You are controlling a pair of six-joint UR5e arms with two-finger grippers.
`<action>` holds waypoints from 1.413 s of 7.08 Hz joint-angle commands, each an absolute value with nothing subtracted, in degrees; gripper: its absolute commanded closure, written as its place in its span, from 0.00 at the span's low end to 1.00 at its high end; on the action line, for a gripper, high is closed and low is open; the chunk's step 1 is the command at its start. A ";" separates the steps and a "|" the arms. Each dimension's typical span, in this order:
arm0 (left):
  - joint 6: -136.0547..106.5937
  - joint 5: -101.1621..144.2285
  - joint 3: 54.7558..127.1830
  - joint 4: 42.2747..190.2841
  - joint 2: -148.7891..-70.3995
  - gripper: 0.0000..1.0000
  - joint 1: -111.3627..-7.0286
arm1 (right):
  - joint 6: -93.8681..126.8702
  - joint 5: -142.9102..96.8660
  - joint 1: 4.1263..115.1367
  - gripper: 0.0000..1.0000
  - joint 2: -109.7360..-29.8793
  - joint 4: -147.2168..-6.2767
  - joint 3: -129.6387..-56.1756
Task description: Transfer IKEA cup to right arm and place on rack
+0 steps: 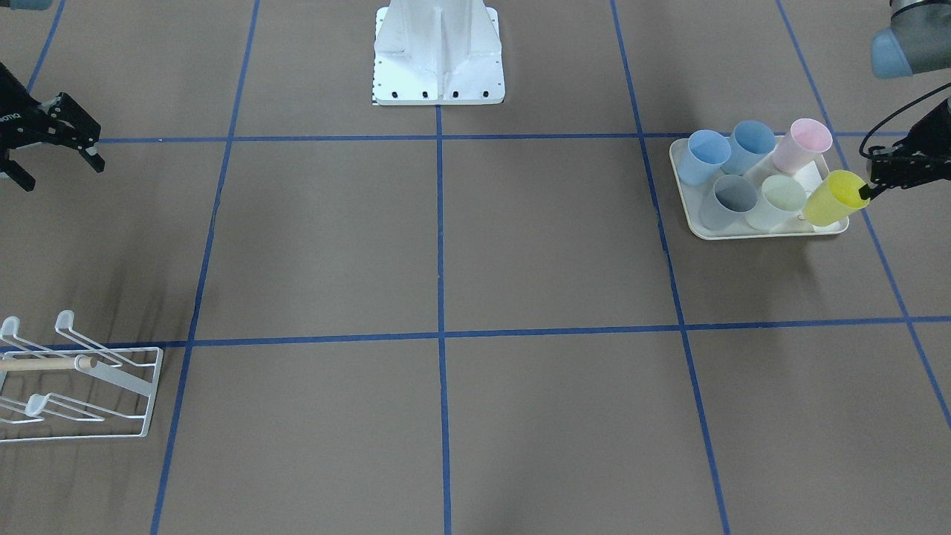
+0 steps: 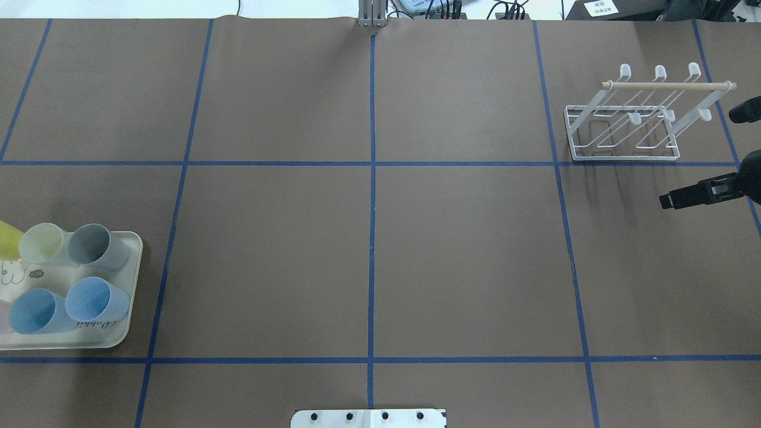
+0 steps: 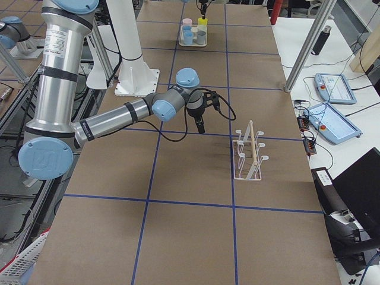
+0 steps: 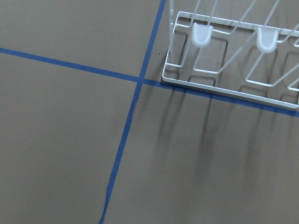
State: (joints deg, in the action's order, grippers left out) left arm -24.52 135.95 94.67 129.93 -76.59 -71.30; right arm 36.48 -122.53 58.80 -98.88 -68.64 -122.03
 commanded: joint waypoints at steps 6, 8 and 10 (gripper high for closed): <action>-31.06 140.88 108.72 104.34 -94.27 1.00 -82.00 | 35.42 -117.60 57.58 0.02 -84.23 -44.62 -110.08; -46.16 150.85 109.16 105.11 -99.56 1.00 -81.91 | 36.12 -117.25 55.21 0.02 -76.76 -37.72 -103.56; -60.48 155.99 111.96 106.16 -102.73 1.00 -81.74 | 35.68 -108.33 53.27 0.02 -74.27 -37.53 -103.53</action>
State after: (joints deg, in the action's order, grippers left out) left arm -51.40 153.06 110.37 105.38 -100.55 -81.84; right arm 35.72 -113.54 54.66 -75.74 -38.14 -103.84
